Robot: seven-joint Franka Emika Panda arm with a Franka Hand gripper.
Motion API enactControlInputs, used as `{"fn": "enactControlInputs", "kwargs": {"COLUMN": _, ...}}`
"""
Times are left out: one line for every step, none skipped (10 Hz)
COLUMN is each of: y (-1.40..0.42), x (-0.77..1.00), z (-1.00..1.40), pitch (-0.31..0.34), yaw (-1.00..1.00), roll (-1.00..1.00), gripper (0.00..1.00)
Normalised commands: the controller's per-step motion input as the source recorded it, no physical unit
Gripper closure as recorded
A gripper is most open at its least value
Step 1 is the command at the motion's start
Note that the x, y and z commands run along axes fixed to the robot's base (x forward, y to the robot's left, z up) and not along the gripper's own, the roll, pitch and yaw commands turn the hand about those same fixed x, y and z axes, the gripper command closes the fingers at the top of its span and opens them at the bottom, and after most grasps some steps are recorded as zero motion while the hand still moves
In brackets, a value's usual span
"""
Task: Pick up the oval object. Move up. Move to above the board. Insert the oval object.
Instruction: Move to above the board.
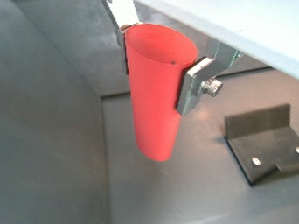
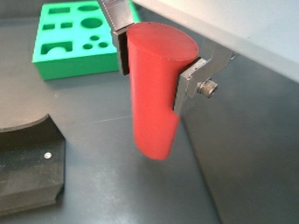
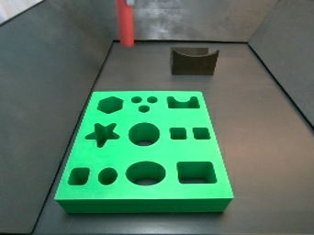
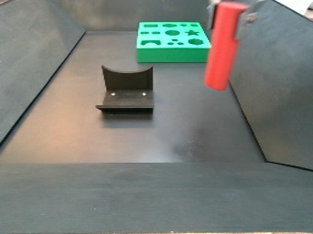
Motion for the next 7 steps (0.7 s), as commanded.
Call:
{"fn": "enactControlInputs", "kwargs": {"y": 0.53, "x": -0.19, "z": 1.0, "pitch": 0.061, "yaw": -0.18, "roll": -0.33, "gripper": 1.0}}
{"fn": "enactControlInputs", "kwargs": {"y": 0.29, "x": -0.1, "z": 0.86, "pitch": 0.053, "yaw": -0.11, "roll": -0.24, "gripper": 1.0}}
{"fn": "enactControlInputs", "kwargs": {"y": 0.2, "x": -0.07, "z": 0.76, "pitch": 0.049, "yaw": -0.09, "roll": -0.2, "gripper": 1.0}}
{"fn": "enactControlInputs", "kwargs": {"y": 0.1, "x": -0.03, "z": 0.5, "pitch": 0.03, "yaw": -0.06, "roll": -0.17, "gripper": 1.0}}
{"fn": "enactControlInputs", "kwargs": {"y": 0.08, "x": -0.03, "z": 0.39, "pitch": 0.026, "yaw": -0.05, "roll": -0.16, "gripper": 1.0}}
{"fn": "enactControlInputs", "kwargs": {"y": 0.05, "x": -0.02, "z": 0.18, "pitch": 0.021, "yaw": -0.05, "roll": -0.16, "gripper": 1.0}}
{"fn": "enactControlInputs", "kwargs": {"y": -1.0, "x": 0.27, "z": 0.23, "pitch": 0.026, "yaw": 1.0, "roll": 0.06, "gripper": 1.0}}
